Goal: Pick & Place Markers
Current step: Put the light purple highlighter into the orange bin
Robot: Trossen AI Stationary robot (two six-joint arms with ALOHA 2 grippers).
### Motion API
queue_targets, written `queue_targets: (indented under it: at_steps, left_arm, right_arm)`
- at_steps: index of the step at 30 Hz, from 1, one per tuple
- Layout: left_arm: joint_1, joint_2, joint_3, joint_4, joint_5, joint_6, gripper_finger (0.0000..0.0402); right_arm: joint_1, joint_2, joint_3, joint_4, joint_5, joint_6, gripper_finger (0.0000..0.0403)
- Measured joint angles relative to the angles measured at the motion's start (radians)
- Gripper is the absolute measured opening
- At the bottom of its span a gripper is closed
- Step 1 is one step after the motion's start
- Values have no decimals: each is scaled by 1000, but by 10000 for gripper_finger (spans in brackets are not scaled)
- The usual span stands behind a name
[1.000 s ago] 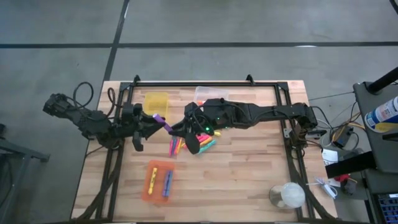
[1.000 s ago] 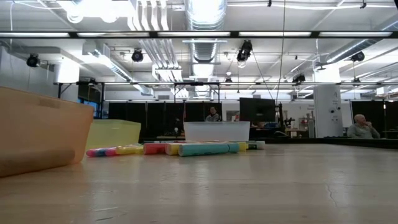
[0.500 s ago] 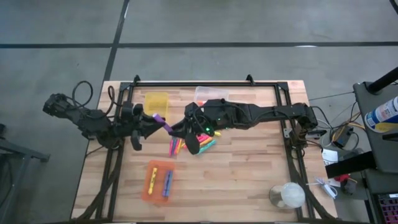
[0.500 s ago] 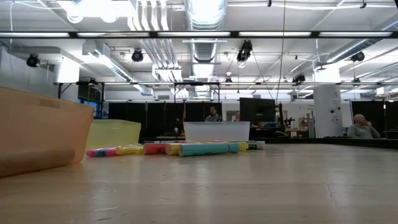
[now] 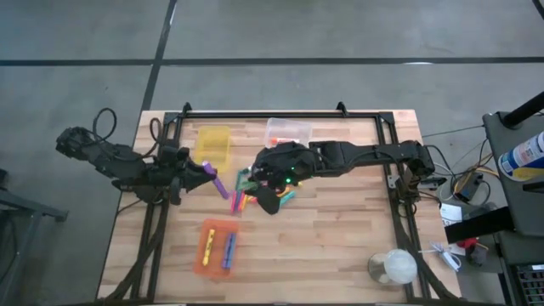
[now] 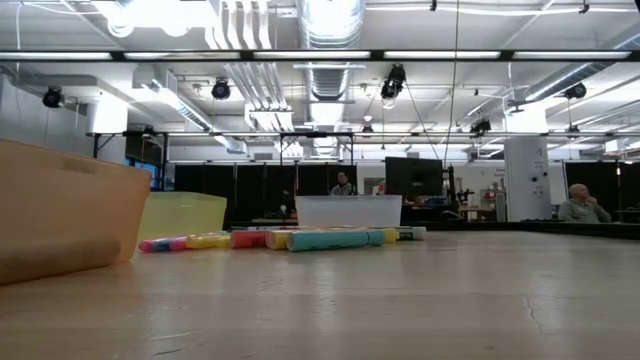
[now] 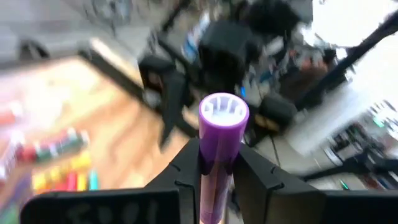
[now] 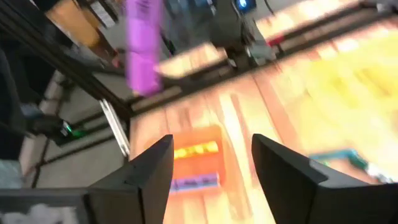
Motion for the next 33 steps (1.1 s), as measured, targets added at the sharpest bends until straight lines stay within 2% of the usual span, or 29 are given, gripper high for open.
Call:
queue_targets:
  at_steps: [5, 9, 13, 16, 20, 26, 33]
  left_arm:
    - [-1, -9, -1, -208, 101, -211, 63]
    - [-7, 40, -4, -407, 188, -413, 63]
    - [-7, 116, -23, -521, 352, -572, 63]
    - [-19, 173, -37, -521, 450, -652, 63]
    - [-34, 260, -51, -463, 506, -693, 63]
    - [-34, 403, -82, -433, 550, -765, 62]
    - [-34, 545, -87, -385, 568, -847, 70]
  right_arm:
    - [0, 0, 0, -124, 16, -24, 223]
    - [0, 2, -6, -197, 60, -26, 224]
    - [-8, 2, -10, -300, 96, -20, 224]
    - [-11, 2, -8, -377, 136, -3, 224]
    - [-11, 2, -15, -398, 170, -34, 224]
    - [-11, 2, -15, -465, 165, -109, 224]
    - [-6, -6, 0, -686, 163, -174, 224]
